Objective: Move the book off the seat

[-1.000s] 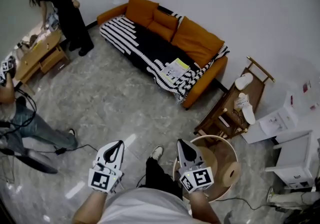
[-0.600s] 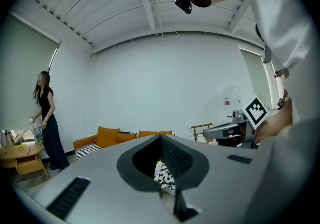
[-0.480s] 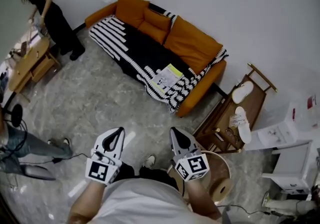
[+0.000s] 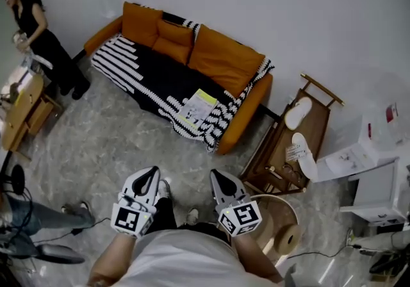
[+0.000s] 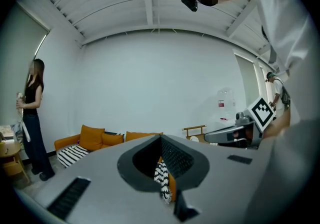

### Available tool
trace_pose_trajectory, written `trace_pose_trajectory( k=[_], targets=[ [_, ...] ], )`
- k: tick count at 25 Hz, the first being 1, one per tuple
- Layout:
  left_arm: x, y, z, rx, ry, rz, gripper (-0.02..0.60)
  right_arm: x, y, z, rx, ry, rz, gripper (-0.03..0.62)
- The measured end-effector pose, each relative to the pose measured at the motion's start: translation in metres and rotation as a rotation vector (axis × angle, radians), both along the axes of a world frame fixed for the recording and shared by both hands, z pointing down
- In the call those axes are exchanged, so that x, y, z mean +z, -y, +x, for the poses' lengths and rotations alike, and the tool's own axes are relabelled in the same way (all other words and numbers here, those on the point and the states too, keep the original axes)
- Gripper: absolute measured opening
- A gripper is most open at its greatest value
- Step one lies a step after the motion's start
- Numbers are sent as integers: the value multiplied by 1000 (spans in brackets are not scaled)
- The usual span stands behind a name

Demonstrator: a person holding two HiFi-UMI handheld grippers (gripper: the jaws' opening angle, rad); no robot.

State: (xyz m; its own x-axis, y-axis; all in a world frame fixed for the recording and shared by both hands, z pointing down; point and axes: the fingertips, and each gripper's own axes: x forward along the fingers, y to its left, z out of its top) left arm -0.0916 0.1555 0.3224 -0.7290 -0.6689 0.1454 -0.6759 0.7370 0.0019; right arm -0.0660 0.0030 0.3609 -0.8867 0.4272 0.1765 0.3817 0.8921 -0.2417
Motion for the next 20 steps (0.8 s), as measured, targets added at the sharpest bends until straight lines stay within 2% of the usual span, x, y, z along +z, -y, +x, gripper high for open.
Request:
trace_pose_trajectory(
  k=[6,9,12,15,20],
  targets=[
    [25,-3,-61,73,-61,39,14,26,-15,-47,41,-109,19,20],
    [28,-6,-113,127,-71,48,14,34,-22,-96,89,-172,-11,20],
    [28,-12,-167,188,-42,56,14,47,-33,-151,137,-226,-58,20],
    [37,-16,-217,233,-58,81,14,72,-33,-206,221,-267,-95,20],
    [62,-6,-266,324,-72,54,14,123,-22,-272,308,-320,-62,20]
  ],
)
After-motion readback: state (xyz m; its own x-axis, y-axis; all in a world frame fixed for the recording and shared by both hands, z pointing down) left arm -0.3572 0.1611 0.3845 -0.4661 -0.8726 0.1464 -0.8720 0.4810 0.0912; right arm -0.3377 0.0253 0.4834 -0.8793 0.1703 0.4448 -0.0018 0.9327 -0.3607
